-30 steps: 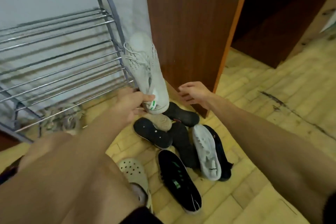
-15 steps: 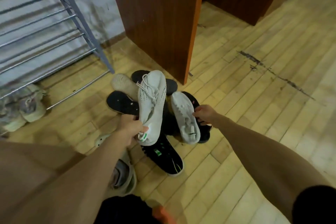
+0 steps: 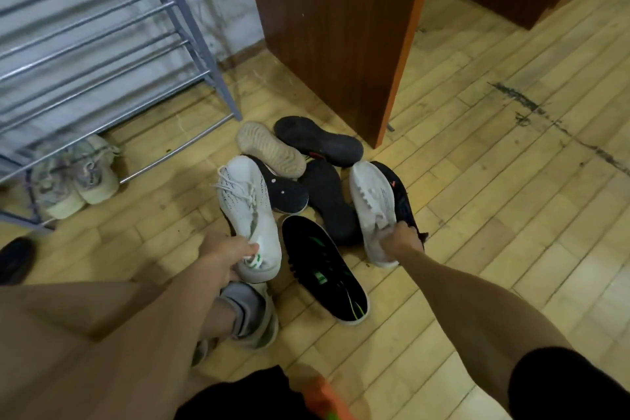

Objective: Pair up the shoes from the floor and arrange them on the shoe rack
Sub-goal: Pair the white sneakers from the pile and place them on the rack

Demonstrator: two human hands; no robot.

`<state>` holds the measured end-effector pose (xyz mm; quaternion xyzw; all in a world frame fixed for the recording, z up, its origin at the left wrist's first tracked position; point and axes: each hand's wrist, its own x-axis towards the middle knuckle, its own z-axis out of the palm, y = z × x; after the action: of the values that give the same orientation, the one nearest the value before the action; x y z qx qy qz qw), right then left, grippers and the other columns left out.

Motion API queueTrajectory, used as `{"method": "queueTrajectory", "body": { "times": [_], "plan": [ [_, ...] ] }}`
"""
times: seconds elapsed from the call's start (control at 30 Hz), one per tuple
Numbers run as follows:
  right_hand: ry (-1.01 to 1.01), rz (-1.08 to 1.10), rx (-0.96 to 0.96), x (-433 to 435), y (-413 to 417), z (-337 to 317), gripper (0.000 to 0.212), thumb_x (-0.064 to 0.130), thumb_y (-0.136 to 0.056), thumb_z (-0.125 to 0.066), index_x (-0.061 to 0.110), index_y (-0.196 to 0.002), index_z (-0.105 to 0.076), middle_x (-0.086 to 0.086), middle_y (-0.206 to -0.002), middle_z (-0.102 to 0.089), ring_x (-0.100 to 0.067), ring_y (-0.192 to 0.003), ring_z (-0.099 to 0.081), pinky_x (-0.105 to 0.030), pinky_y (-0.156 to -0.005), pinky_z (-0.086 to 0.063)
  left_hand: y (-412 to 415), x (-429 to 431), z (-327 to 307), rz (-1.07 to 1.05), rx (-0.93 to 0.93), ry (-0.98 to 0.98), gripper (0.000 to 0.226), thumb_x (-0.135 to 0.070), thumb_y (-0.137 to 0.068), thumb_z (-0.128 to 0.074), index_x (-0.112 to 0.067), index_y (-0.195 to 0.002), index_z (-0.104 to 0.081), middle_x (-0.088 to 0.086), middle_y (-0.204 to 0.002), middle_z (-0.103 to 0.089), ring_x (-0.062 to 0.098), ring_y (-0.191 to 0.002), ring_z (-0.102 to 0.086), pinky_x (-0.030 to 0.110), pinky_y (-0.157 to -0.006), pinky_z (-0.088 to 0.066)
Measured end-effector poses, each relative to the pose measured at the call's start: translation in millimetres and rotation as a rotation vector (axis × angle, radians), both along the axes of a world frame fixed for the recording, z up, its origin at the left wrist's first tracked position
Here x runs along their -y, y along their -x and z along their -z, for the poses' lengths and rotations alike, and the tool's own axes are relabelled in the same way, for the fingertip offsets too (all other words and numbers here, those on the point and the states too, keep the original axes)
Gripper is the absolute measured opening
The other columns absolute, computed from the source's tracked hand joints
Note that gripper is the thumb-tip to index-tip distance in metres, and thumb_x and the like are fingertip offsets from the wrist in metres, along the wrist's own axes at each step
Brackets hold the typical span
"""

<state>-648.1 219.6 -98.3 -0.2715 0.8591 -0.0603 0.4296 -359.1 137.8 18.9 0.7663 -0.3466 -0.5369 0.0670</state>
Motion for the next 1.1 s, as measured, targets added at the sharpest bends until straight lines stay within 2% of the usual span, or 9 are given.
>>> {"method": "queueTrajectory", "body": {
  "times": [0.1, 0.2, 0.3, 0.43, 0.6, 0.67, 0.73, 0.87, 1.1],
  "plan": [
    [-0.013, -0.035, 0.012, 3, 6, -5, 0.040, 0.025, -0.095, -0.045, -0.001, -0.126, -0.043, -0.023, -0.127, -0.048, -0.036, -0.103, -0.054, -0.042, -0.080, -0.048, -5, -1, 0, 0.014, -0.001, -0.037, 0.040, -0.004, -0.083, -0.068, 0.005, -0.120, -0.055, 0.023, -0.121, -0.061, 0.037, -0.107, -0.059, 0.046, -0.083, -0.051],
    [0.032, -0.140, -0.245, 10, -4, -15, 0.052, 0.035, -0.094, -0.049, 0.001, -0.131, -0.037, -0.022, -0.133, -0.038, -0.041, -0.120, -0.041, -0.048, -0.097, -0.042, -6, -2, -2, -0.007, -0.031, -0.049, 0.039, -0.004, -0.084, -0.067, 0.006, -0.120, -0.055, 0.025, -0.120, -0.061, 0.039, -0.108, -0.059, 0.049, -0.084, -0.051],
    [0.180, -0.362, -0.414, 31, -22, -24, 0.065, 0.025, -0.081, -0.066, 0.007, -0.136, -0.035, -0.018, -0.135, -0.035, -0.039, -0.126, -0.034, -0.050, -0.104, -0.036, -7, 1, -3, -0.050, -0.062, -0.030, 0.034, -0.001, -0.082, -0.069, 0.007, -0.114, -0.057, 0.026, -0.116, -0.063, 0.038, -0.097, -0.061, 0.046, -0.072, -0.052],
    [0.281, -0.561, -0.238, 77, -50, -27, 0.061, 0.025, -0.087, -0.061, 0.005, -0.139, -0.037, -0.019, -0.133, -0.044, -0.037, -0.123, -0.042, -0.044, -0.098, -0.039, -14, 7, -1, -0.124, -0.088, 0.005, 0.034, 0.000, -0.079, -0.071, 0.008, -0.110, -0.060, 0.026, -0.109, -0.066, 0.040, -0.094, -0.064, 0.044, -0.064, -0.054],
    [0.116, -0.406, 0.153, 126, -94, -9, 0.062, 0.031, -0.092, -0.059, 0.003, -0.140, -0.032, -0.020, -0.134, -0.049, -0.035, -0.118, -0.052, -0.034, -0.080, -0.043, -23, 16, 1, -0.206, -0.112, 0.063, 0.029, -0.003, -0.077, -0.074, 0.003, -0.103, -0.063, 0.019, -0.098, -0.067, 0.032, -0.080, -0.064, 0.039, -0.058, -0.055],
    [0.092, -0.296, 0.190, 141, -113, 5, 0.079, 0.030, -0.090, -0.061, 0.001, -0.147, -0.016, -0.022, -0.142, -0.041, -0.038, -0.125, -0.047, -0.039, -0.089, -0.045, -29, 23, 4, -0.207, -0.113, 0.073, 0.031, -0.008, -0.077, -0.075, 0.000, -0.105, -0.064, 0.017, -0.101, -0.067, 0.032, -0.087, -0.065, 0.042, -0.069, -0.057],
    [0.104, -0.071, 0.188, 154, -129, 14, 0.087, 0.030, -0.088, -0.065, 0.001, -0.148, -0.009, -0.025, -0.148, -0.030, -0.041, -0.129, -0.042, -0.044, -0.098, -0.043, -36, 31, 6, -0.209, -0.097, 0.096, 0.033, -0.011, -0.076, -0.076, -0.002, -0.106, -0.065, 0.015, -0.102, -0.068, 0.031, -0.091, -0.065, 0.038, -0.066, -0.056],
    [0.033, 0.141, 0.153, 172, -142, 20, 0.077, 0.031, -0.085, -0.069, 0.003, -0.145, -0.029, -0.024, -0.149, -0.025, -0.039, -0.121, -0.045, -0.045, -0.094, -0.049, -43, 37, 7, -0.250, -0.100, 0.127, 0.031, -0.011, -0.076, -0.076, -0.001, -0.104, -0.067, 0.015, -0.100, -0.070, 0.030, -0.087, -0.066, 0.034, -0.063, -0.053],
    [0.078, 0.082, 0.324, 192, -132, 14, 0.051, 0.001, -0.076, -0.076, -0.007, -0.121, -0.055, -0.027, -0.123, -0.058, -0.040, -0.110, -0.058, -0.050, -0.084, -0.056, -46, 27, 12, -0.345, -0.086, 0.119, 0.044, -0.014, -0.073, -0.077, -0.004, -0.113, -0.061, 0.017, -0.108, -0.067, 0.034, -0.094, -0.064, 0.042, -0.074, -0.057]
  ]
}}
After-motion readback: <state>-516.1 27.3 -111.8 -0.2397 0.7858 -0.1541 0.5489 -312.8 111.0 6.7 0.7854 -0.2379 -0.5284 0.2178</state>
